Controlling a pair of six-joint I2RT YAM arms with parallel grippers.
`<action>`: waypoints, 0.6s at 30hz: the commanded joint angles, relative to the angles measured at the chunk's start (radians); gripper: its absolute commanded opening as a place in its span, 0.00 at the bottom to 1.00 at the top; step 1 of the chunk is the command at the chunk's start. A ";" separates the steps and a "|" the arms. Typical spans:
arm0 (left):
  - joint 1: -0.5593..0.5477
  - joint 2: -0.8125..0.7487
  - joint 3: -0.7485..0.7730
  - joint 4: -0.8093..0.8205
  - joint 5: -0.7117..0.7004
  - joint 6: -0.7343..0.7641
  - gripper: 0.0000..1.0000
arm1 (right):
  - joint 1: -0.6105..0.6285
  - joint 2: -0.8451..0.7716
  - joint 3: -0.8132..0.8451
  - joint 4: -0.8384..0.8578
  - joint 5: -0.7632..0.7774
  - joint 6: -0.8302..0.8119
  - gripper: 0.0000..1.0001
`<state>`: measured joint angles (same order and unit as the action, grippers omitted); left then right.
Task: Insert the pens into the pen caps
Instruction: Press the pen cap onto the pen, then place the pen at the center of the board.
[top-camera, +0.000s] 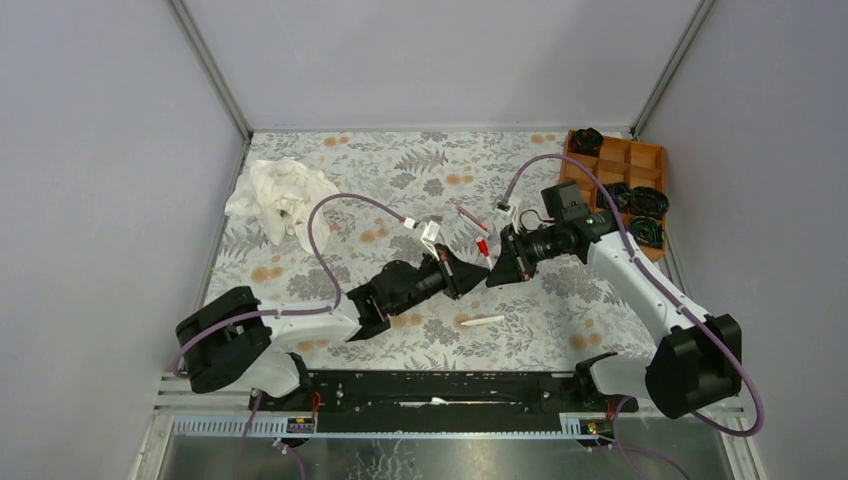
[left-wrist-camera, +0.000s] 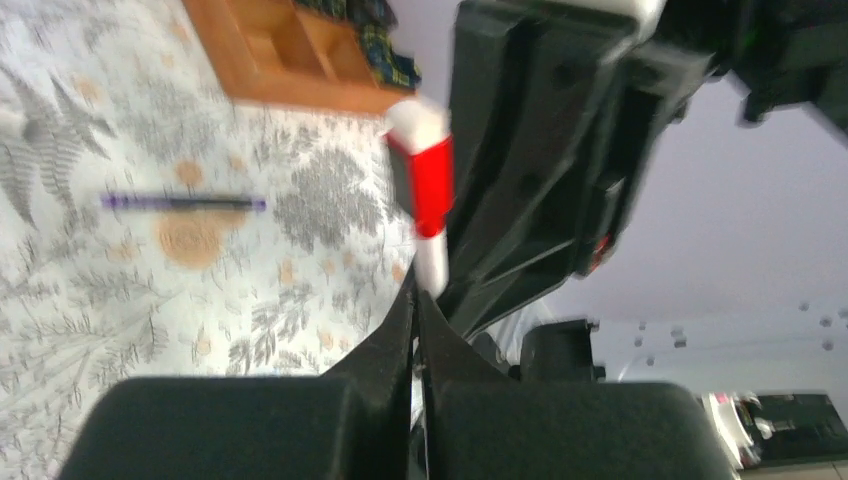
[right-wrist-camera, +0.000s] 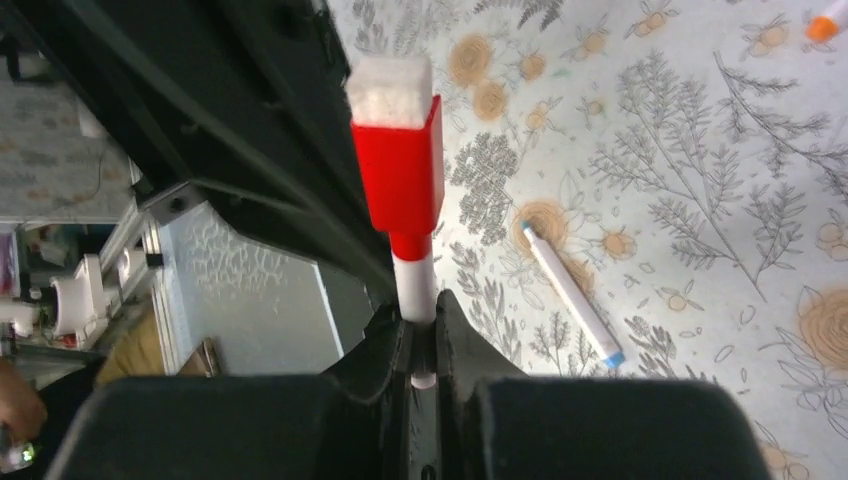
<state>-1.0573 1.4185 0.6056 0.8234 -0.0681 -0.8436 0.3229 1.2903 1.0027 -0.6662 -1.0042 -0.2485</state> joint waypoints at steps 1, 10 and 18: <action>-0.119 0.026 -0.046 -0.104 0.636 -0.139 0.00 | 0.048 -0.046 0.109 0.347 0.074 -0.100 0.00; -0.078 -0.156 -0.093 -0.246 0.586 -0.046 0.07 | 0.033 -0.037 0.055 0.433 0.080 -0.003 0.00; -0.073 -0.359 -0.132 -0.314 0.444 0.023 0.57 | 0.015 -0.053 0.019 0.436 -0.104 -0.023 0.00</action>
<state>-1.0458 1.1316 0.5018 0.5713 0.0593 -0.8314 0.3908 1.2377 0.9928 -0.6346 -1.1442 -0.2279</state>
